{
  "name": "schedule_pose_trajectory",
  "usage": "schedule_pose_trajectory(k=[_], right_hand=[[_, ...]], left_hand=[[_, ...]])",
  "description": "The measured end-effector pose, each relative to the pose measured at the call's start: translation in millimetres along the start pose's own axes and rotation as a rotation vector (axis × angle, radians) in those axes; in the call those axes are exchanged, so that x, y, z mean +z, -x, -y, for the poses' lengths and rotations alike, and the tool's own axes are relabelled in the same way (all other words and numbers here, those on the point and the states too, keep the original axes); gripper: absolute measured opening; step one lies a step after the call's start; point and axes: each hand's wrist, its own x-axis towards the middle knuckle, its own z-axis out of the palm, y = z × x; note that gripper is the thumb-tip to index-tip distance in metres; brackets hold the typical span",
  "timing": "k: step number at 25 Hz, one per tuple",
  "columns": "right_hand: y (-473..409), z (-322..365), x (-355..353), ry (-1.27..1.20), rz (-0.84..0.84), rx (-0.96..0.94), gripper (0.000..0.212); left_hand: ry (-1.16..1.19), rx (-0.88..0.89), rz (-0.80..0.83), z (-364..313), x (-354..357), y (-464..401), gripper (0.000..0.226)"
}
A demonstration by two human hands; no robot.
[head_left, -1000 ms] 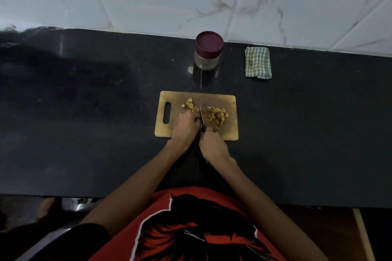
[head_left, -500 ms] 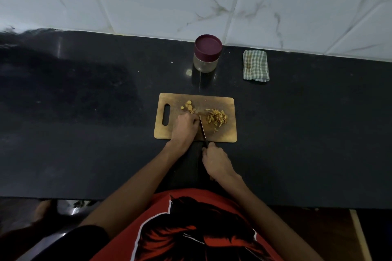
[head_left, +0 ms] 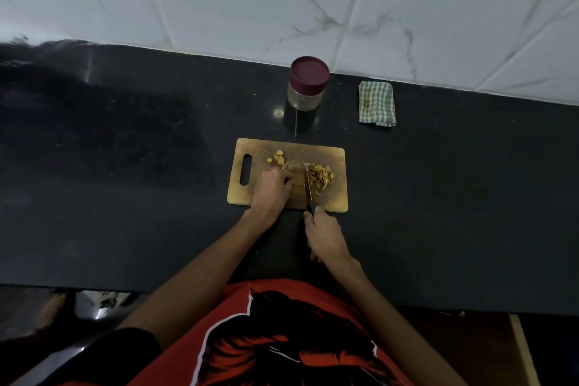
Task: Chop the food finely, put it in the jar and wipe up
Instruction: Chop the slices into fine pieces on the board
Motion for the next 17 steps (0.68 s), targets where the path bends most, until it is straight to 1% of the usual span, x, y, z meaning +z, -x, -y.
schedule_pose_trajectory(k=[3, 4, 5, 7, 9, 11, 14, 15, 17], right_hand=[[0, -6, 1, 0.012, 0.034, 0.010, 0.028], [1, -8, 0, -0.006, 0.062, 0.022, 0.027], [3, -9, -2, -0.072, 0.102, 0.048, 0.025], [11, -12, -9, -0.351, 0.199, 0.151, 0.022], [18, -14, -19, -0.655, 0.303, 0.245, 0.026], [23, -15, -28, -0.812, 0.363, 0.278, 0.030], [26, -16, -33, -0.853, 0.375, 0.282, 0.030], [26, -15, -32, -0.824, 0.358, 0.272, 0.028], [24, -13, -27, -0.676, 0.286, 0.221, 0.027]], left_hand=[[0.004, -0.001, -0.004, 1, 1, -1, 0.015], [0.001, -0.004, -0.001, 1, 1, -1, 0.014], [-0.002, -0.005, 0.001, 1, 1, -1, 0.014], [0.002, -0.010, -0.006, 1, 2, -1, 0.014], [0.006, -0.023, -0.013, 0, 0, 0, 0.014], [0.013, -0.019, -0.025, 0, -1, 0, 0.013], [0.023, -0.016, -0.026, -1, -1, 0, 0.012], [0.023, -0.016, -0.027, -1, -1, 0, 0.012], [0.026, -0.023, -0.023, 0, -1, -1, 0.013]])
